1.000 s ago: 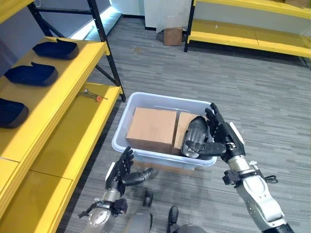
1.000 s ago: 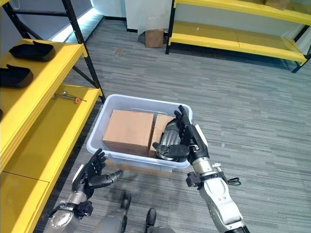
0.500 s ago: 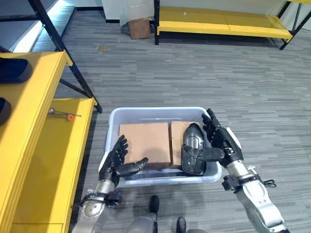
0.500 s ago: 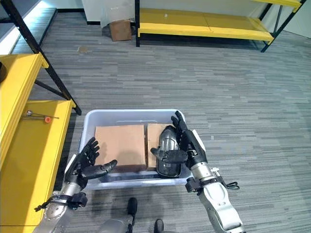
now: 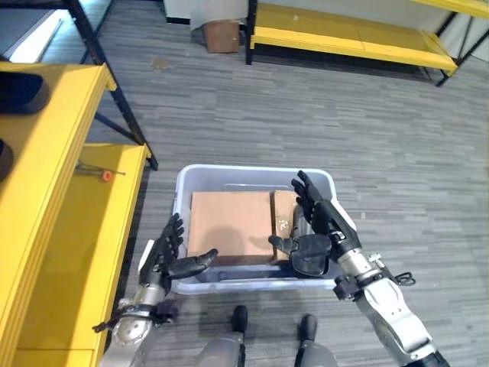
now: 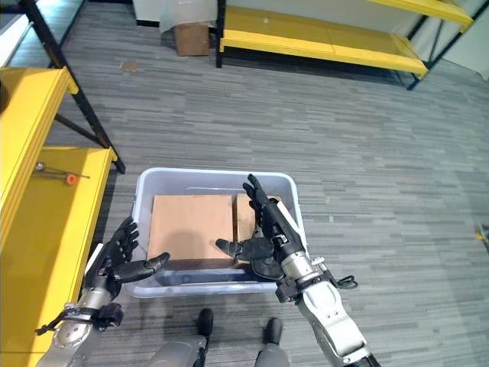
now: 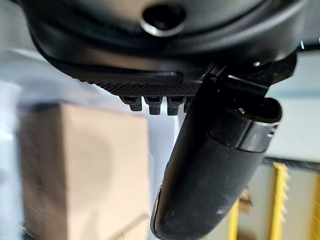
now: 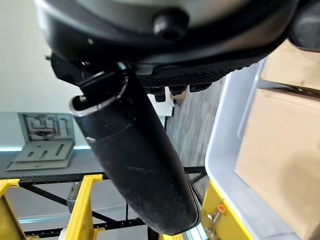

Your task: Move parts from the plastic box to the shelf.

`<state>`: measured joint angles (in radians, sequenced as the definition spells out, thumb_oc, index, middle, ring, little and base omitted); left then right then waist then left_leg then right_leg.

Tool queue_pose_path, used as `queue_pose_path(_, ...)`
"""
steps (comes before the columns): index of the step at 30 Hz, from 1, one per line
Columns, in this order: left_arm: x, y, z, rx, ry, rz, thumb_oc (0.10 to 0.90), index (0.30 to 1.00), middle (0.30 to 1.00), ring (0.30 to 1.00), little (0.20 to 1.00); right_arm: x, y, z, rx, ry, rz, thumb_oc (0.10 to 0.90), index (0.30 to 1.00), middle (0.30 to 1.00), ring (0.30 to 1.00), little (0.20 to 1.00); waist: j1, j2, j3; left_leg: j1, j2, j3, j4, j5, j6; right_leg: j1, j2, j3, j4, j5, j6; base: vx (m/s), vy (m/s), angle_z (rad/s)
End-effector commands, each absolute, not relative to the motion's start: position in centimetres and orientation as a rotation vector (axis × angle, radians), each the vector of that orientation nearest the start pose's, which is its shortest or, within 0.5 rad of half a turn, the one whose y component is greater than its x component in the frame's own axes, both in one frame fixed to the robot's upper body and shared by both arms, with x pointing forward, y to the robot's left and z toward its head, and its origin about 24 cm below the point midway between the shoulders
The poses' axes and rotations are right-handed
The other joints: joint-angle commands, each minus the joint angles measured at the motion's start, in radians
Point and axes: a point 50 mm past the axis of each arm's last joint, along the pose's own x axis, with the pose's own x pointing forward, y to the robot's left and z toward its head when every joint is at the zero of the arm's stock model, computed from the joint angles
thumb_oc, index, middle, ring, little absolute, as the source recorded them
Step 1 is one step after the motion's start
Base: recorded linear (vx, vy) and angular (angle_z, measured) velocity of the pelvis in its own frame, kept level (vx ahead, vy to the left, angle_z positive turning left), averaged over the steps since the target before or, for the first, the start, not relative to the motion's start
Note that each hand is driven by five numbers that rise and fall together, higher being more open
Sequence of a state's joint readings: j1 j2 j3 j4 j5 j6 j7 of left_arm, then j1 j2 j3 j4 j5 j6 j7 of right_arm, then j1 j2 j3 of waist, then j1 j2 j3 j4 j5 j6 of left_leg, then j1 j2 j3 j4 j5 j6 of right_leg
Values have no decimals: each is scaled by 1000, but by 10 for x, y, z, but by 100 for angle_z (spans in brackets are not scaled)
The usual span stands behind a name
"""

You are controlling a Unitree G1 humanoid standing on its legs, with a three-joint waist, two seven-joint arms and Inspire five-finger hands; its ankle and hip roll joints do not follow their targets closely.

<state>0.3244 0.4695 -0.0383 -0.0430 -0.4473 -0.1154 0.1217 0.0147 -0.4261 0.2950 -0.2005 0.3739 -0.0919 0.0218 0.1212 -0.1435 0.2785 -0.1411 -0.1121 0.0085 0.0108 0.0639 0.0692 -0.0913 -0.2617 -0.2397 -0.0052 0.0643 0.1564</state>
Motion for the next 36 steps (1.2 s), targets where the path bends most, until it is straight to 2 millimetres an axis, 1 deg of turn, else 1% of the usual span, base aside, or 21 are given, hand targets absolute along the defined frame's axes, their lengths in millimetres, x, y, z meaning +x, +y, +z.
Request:
queue_pose_path(1,198,232,59,-6,-76,75,900,1000,1000,1000,1000,248,-145,137,24,-422,373,900,1000,1000,1000,1000,-13,19,-10,-8,156,-51,38,-48,-88,19,45,-30,-4,45,-2,-44,-221,37)
queue_pose_path(3,201,228,61,-11,-81,55,900,1000,1000,1000,1000,251,-144,133,44,-397,362,900,1000,1000,1000,1000,-12,32,6,-26,178,-70,18,-19,-109,11,60,-54,-4,27,-13,-81,-181,36)
queue_pose_path(8,207,217,63,-39,-90,11,900,1000,1000,1000,1000,265,-130,119,161,-320,368,900,1000,1000,1000,1000,-7,62,46,-44,199,-87,-16,18,-124,-18,76,-78,12,14,-26,-72,-96,16)
queue_pose_path(11,212,211,65,-55,-101,-5,900,1000,1000,1000,1000,277,-119,113,173,-283,349,900,1000,1000,1000,1000,1,80,75,-62,203,-83,-19,31,-126,-48,78,-72,19,17,-28,-89,-30,-10)
queue_pose_path(12,215,208,65,-68,-105,-2,900,1000,1000,1000,1000,283,-114,112,176,-274,336,900,1000,1000,1000,1000,6,92,97,-74,204,-79,-17,35,-127,-65,76,-66,25,22,-28,-114,7,-10)
queue_pose_path(13,216,207,65,-79,-103,5,900,1000,1000,1000,1000,285,-112,112,175,-272,321,900,1000,1000,1000,1000,8,98,110,-82,204,-74,-15,36,-126,-77,74,-59,30,24,-28,-101,11,-6)
queue_pose_path(15,217,206,65,-83,-104,9,900,1000,1000,1000,1000,287,-111,111,178,-268,311,900,1000,1000,1000,1000,9,102,118,-86,203,-73,-13,35,-125,-85,73,-56,34,25,-29,-56,14,-9)
queue_pose_path(16,218,205,65,-84,-111,12,900,1000,1000,1000,1000,289,-112,112,170,-273,287,900,1000,1000,1000,1000,9,111,138,-99,200,-71,-9,38,-124,-101,69,-49,40,29,-29,-56,29,-5)
queue_pose_path(19,219,204,66,-84,-115,18,900,1000,1000,1000,1000,289,-113,110,173,-267,270,900,1000,1000,1000,1000,8,117,150,-110,197,-67,-5,39,-124,-111,64,-46,43,33,-29,-39,23,0)
queue_pose_path(22,221,203,68,-80,-129,31,900,1000,1000,1000,1000,289,-119,114,142,-297,218,900,1000,1000,1000,1000,2,127,172,-124,188,-57,-9,41,-121,-131,55,-35,44,41,-25,-35,42,-5)
queue_pose_path(24,221,203,69,-79,-136,37,900,1000,1000,1000,1000,287,-123,115,117,-311,198,900,1000,1000,1000,1000,-3,128,180,-127,186,-53,-10,40,-121,-136,52,-30,43,43,-25,-17,41,-4)
queue_pose_path(26,221,202,72,-78,-156,48,900,1000,1000,1000,1000,284,-133,121,0,-375,126,900,1000,1000,1000,1000,-14,131,197,-133,181,-46,-10,39,-117,-146,47,-21,44,47,-24,-17,44,-7)
queue_pose_path(29,222,202,74,-82,-170,54,900,1000,1000,1000,1000,284,-136,123,-31,-392,94,900,1000,1000,1000,1000,-21,133,204,-136,180,-42,-11,37,-115,-152,47,-14,43,50,-23,-4,23,-3)
queue_pose_path(30,222,201,75,-84,-178,58,900,1000,1000,1000,1000,282,-141,126,-68,-421,60,900,1000,1000,1000,1000,-28,132,210,-136,179,-39,-11,36,-114,-157,46,-10,41,53,-22,-8,33,-5)
queue_pose_path(36,222,200,76,-85,-186,63,900,1000,1000,1000,1000,273,-148,133,-93,-476,35,900,1000,1000,1000,1000,-45,128,219,-137,177,-30,-10,32,-112,-164,46,6,40,55,-21,1,15,-8)
